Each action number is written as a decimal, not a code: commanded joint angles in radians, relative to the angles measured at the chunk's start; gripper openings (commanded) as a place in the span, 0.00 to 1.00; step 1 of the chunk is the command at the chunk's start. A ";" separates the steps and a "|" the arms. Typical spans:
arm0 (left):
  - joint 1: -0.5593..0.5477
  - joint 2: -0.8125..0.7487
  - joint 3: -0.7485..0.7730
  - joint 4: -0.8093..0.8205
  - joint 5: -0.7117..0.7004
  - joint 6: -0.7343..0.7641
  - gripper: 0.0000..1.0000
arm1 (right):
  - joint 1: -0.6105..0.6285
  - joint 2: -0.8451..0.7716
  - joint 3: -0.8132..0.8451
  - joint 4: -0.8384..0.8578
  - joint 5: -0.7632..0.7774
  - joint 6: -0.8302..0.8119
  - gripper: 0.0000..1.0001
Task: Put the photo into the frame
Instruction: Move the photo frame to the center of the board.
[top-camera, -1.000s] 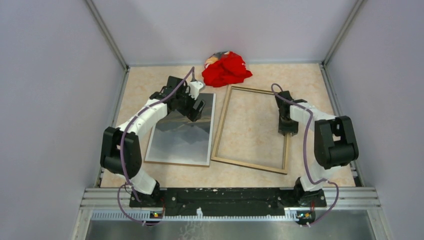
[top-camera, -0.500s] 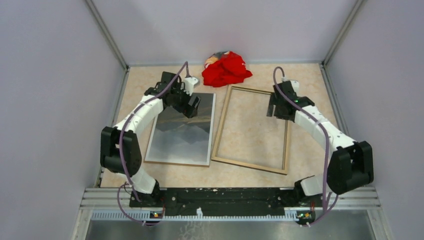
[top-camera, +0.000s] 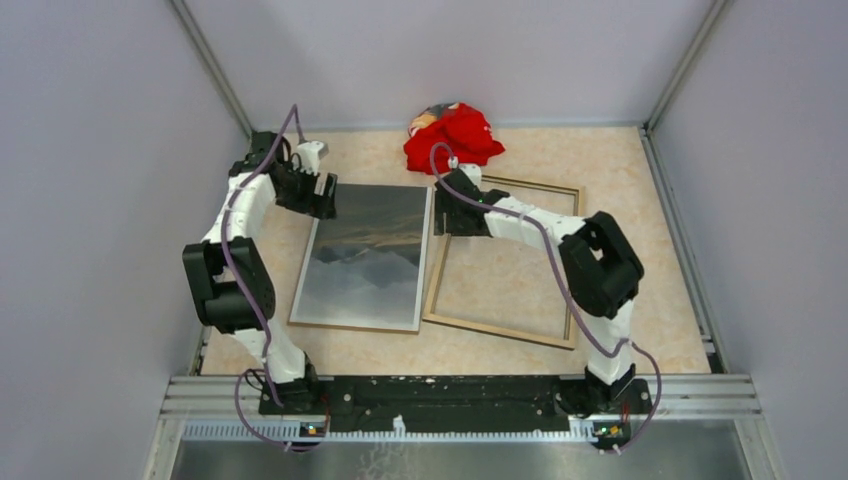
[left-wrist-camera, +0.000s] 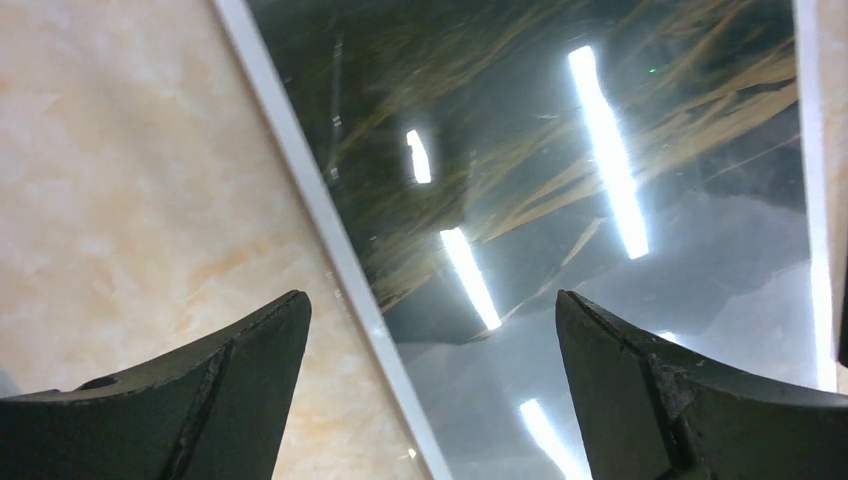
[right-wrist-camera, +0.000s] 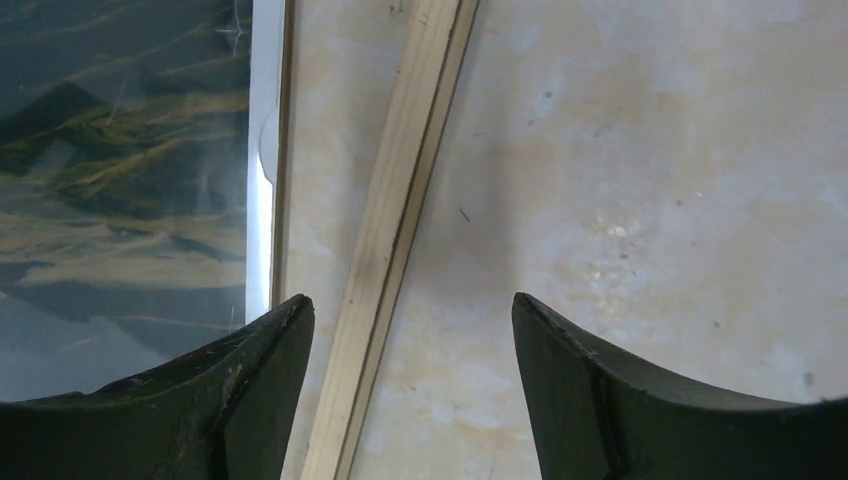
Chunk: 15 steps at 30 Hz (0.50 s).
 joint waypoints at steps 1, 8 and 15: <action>0.058 0.020 0.056 -0.062 -0.009 0.053 0.98 | 0.022 0.111 0.150 -0.015 0.021 0.028 0.71; 0.114 0.033 0.045 -0.030 -0.112 0.080 0.98 | 0.033 0.155 0.120 -0.002 0.035 0.010 0.56; 0.129 0.019 -0.010 0.084 -0.305 0.125 0.98 | 0.033 0.114 0.018 -0.003 0.086 -0.001 0.47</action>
